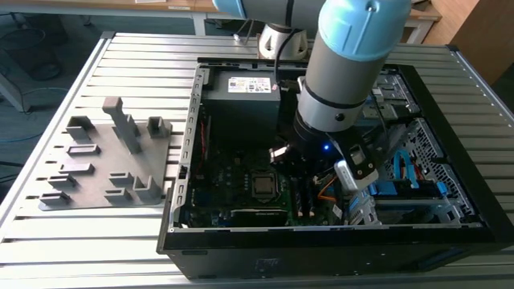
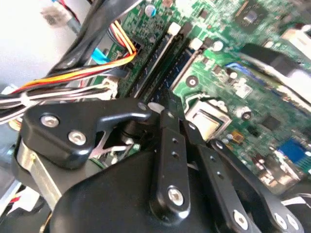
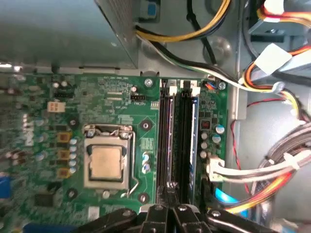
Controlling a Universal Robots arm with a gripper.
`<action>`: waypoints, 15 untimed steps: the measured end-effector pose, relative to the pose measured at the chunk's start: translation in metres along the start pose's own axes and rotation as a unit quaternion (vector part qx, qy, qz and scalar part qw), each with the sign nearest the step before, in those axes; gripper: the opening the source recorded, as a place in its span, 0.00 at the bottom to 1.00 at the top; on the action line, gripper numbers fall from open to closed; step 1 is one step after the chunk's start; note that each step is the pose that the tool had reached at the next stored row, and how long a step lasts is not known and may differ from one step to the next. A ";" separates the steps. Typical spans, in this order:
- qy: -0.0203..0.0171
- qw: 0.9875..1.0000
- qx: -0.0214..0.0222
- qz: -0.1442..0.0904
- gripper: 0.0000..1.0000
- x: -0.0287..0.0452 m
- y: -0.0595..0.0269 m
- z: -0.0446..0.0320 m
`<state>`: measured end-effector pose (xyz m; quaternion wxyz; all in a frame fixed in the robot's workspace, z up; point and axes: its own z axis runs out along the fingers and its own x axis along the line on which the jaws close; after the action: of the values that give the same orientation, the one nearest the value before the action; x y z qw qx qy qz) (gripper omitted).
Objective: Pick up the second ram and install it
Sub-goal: 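Press down the second ram until it locks into place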
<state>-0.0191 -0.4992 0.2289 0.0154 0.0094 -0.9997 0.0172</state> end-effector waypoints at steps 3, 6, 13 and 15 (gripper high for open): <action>0.000 1.000 0.000 0.000 0.10 0.0001 0.0015 -0.0035; 0.000 1.000 0.000 0.000 0.10 -0.0001 0.0132 -0.0040; 0.000 1.000 0.000 0.000 0.10 -0.0001 0.0268 -0.0144; 0.000 1.000 0.000 0.000 0.10 0.0001 0.0266 -0.0209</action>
<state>-0.0191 -0.4719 0.2488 0.0155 0.0094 -0.9997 0.0173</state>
